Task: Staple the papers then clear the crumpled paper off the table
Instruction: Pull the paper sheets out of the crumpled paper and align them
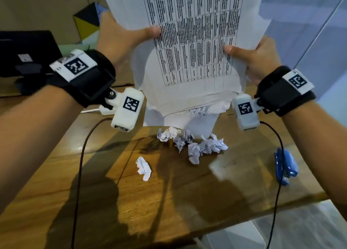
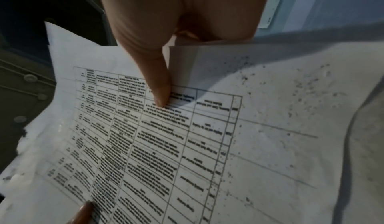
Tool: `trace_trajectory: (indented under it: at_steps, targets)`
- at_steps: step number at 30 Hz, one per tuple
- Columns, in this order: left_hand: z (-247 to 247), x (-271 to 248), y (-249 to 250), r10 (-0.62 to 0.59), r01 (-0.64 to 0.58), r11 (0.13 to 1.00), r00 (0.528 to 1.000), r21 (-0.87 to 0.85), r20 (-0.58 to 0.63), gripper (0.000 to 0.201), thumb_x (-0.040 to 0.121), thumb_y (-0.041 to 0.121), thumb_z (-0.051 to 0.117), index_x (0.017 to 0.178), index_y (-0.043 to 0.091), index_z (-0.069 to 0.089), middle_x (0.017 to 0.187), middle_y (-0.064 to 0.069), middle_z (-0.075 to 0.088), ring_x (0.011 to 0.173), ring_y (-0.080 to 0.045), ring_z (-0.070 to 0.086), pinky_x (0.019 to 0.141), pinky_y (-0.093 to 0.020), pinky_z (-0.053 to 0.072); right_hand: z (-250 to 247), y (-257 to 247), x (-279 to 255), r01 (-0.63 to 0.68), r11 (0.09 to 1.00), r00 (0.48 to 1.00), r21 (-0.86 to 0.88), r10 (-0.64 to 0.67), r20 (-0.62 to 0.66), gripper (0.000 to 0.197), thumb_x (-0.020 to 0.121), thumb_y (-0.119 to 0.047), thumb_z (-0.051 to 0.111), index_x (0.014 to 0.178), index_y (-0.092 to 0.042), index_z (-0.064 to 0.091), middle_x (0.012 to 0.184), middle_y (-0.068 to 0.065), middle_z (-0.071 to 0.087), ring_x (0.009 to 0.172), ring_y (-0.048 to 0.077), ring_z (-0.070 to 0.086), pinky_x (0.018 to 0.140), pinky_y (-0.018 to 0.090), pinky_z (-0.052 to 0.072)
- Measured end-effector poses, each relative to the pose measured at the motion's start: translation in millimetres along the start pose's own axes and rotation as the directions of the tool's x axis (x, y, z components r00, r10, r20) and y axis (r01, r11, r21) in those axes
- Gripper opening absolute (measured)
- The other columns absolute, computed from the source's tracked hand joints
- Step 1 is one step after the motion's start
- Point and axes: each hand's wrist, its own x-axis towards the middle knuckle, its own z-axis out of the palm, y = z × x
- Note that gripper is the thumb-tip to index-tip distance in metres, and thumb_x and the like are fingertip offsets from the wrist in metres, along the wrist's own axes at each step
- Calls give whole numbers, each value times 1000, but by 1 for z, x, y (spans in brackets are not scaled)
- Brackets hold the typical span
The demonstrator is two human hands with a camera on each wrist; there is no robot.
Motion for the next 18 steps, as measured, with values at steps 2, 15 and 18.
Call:
trace_trajectory:
  at_steps: [2, 15, 18]
  targets:
    - [-1, 2, 8, 43, -43, 999, 999, 2, -17, 49, 71, 32, 80, 109, 27, 50, 106, 14, 59, 99, 3, 58, 90, -15, 52, -1, -9, 2, 44, 999, 999, -3, -44, -20, 49, 79, -9, 73, 119, 11, 53, 108, 16, 64, 98, 19, 66, 82, 27, 54]
    - [-3, 5, 1, 14, -22, 995, 996, -93, -84, 36, 77, 17, 75, 89, 25, 42, 91, 19, 49, 84, 11, 56, 72, -8, 52, 2, 43, 5, -194, 979, 981, 57, 192, 35, 94, 55, -33, 89, 130, -5, 41, 127, 12, 60, 114, 24, 62, 99, 44, 50]
    - [-13, 14, 10, 24, -44, 990, 989, -132, -147, 39, 76, 20, 78, 86, 29, 41, 97, 13, 54, 88, 10, 59, 79, -13, 53, 10, 58, -7, -331, 939, 943, 91, 326, 73, 97, 59, -24, 87, 138, -9, 33, 133, 9, 56, 115, 21, 60, 97, 38, 51]
